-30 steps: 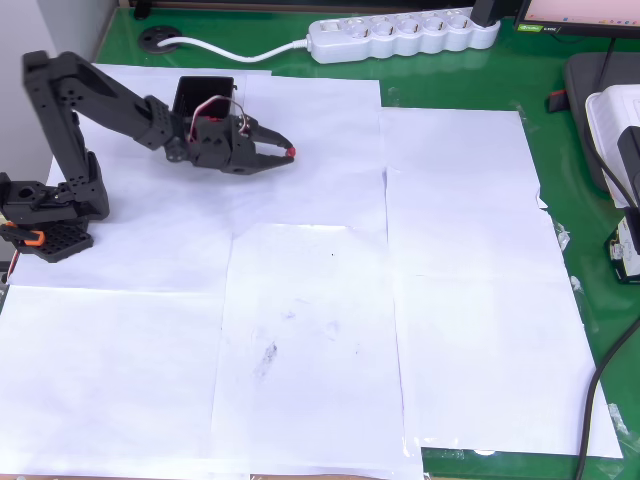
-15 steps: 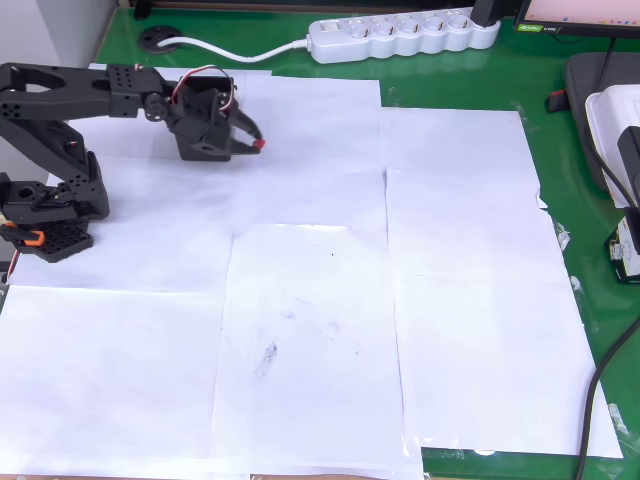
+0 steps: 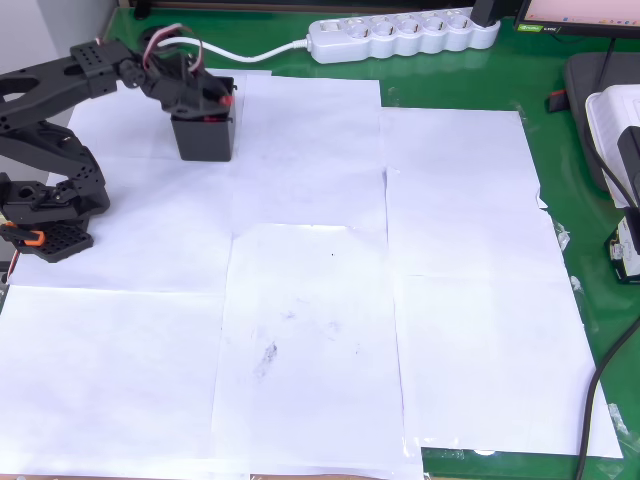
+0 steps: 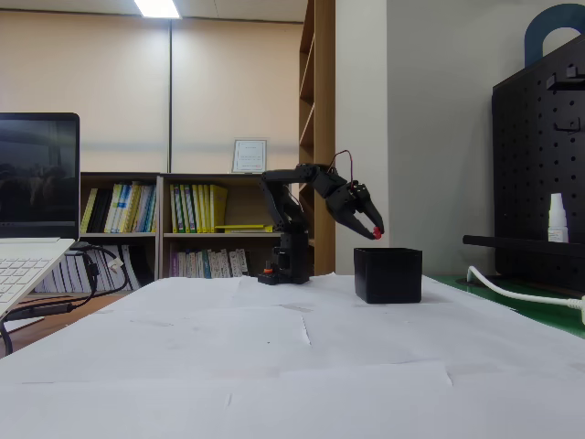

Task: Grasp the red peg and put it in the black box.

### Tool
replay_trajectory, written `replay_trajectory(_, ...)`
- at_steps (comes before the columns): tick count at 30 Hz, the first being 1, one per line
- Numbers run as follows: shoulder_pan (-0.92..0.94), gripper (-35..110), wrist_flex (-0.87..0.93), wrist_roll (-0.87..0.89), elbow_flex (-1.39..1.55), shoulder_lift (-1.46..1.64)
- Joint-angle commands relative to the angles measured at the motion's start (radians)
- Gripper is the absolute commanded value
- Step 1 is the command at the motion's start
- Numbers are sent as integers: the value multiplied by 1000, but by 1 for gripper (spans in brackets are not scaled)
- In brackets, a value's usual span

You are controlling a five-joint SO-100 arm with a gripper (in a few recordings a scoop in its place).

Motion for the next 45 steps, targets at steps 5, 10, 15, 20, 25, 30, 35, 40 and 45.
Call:
replay_trajectory(5,-135,0,-2,37,91,-38)
replay_trajectory(10,-120,0,-6,21,86,-32)
replay_trajectory(15,-144,0,-89,-17,-14,12)
replay_trajectory(20,-137,0,-285,-40,-173,51)
replay_trajectory(25,-138,0,-437,-23,-273,72)
replay_trajectory(30,-147,0,-431,-25,-281,72)
replay_trajectory(35,-117,11,-479,44,-285,67)
replay_trajectory(40,-74,30,-546,143,-302,64)
replay_trajectory(45,-74,33,-552,147,-307,64)
